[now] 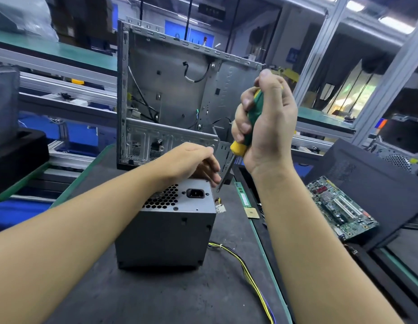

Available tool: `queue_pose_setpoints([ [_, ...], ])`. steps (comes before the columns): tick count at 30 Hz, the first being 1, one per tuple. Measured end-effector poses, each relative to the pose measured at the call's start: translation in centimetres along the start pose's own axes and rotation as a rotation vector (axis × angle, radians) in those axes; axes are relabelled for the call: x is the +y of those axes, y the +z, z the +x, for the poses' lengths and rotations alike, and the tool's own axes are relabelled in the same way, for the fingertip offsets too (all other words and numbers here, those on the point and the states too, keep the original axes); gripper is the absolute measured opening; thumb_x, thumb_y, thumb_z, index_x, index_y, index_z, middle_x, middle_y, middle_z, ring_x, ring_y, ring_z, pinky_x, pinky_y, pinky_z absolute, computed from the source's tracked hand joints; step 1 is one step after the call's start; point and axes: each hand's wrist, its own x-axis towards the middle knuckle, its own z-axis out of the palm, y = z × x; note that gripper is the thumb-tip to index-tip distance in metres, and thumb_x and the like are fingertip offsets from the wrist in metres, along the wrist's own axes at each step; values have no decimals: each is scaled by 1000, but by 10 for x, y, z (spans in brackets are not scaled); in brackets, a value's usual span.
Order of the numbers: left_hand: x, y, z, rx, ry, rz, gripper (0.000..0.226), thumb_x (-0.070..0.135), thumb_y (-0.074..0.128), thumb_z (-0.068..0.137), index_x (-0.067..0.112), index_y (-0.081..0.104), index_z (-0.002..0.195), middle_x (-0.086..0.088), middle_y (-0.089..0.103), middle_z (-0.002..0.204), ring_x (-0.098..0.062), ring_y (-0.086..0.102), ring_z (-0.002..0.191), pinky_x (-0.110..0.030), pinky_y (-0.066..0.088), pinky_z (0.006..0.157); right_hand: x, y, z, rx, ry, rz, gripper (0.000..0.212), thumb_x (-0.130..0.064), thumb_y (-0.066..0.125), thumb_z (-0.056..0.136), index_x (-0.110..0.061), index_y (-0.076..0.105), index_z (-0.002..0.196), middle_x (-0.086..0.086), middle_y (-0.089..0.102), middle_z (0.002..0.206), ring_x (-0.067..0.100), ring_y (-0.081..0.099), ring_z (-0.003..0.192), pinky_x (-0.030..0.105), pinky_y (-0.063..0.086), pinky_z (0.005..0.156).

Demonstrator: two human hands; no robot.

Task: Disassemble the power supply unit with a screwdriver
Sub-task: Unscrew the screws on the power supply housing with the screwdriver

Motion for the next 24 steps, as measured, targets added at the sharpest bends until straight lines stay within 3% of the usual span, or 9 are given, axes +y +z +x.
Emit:
queue_pose_setpoints([
  [3,-1,-1,-2,39,32,0,38,18,40,104,-11,64,96,-24,75,91,-41,72,90,-40,58,86,8,3,0,11,16,5,22,-20,49,102,-17,45,80,2,47,62,14,31,37,19,28,39],
  [6,-1,-2,-2,50,63,72,26,7,45,98,-3,68,89,-23,75,92,-42,70,95,-50,54,97,14,5,0,24,35,21,23,-20,49,101,-17,44,79,2,46,62,13,30,37,19,28,40],
  [8,-1,-2,-3,13,69,77,27,0,43,96,3,68,87,-21,76,91,-36,73,92,-41,57,89,17,5,0,30,53,22,22,-20,49,101,-16,44,80,1,46,61,13,30,37,20,27,40],
  [11,-2,-4,-5,-78,71,55,27,-11,38,92,-6,64,94,-13,78,89,-19,75,87,-20,55,76,20,5,0,35,69,25,22,-19,49,101,-16,44,81,1,46,61,13,30,37,20,27,39],
  [13,-2,-7,-7,-116,99,55,28,-15,39,88,-8,65,94,-10,77,88,-19,74,90,-23,56,81,21,5,0,33,68,18,21,-19,48,102,-16,44,82,1,47,61,13,30,37,20,27,39],
  [17,2,-11,-13,-224,153,102,28,-4,51,80,16,70,77,-13,76,91,-28,69,94,-45,48,90,20,4,2,30,57,8,22,-19,48,102,-17,44,81,0,47,61,13,31,37,19,28,39],
  [20,3,-12,-14,-259,158,66,16,-7,57,83,7,65,81,-9,75,90,-23,71,92,-32,55,90,19,4,4,5,35,-2,22,-21,49,102,-17,45,81,0,48,61,13,31,37,19,28,39],
  [24,2,-13,-14,-240,149,100,11,-12,61,90,-2,66,88,-5,76,91,-20,73,92,-28,56,84,19,3,5,-5,27,-20,21,-21,49,101,-17,46,80,0,48,62,13,31,37,20,29,40],
])
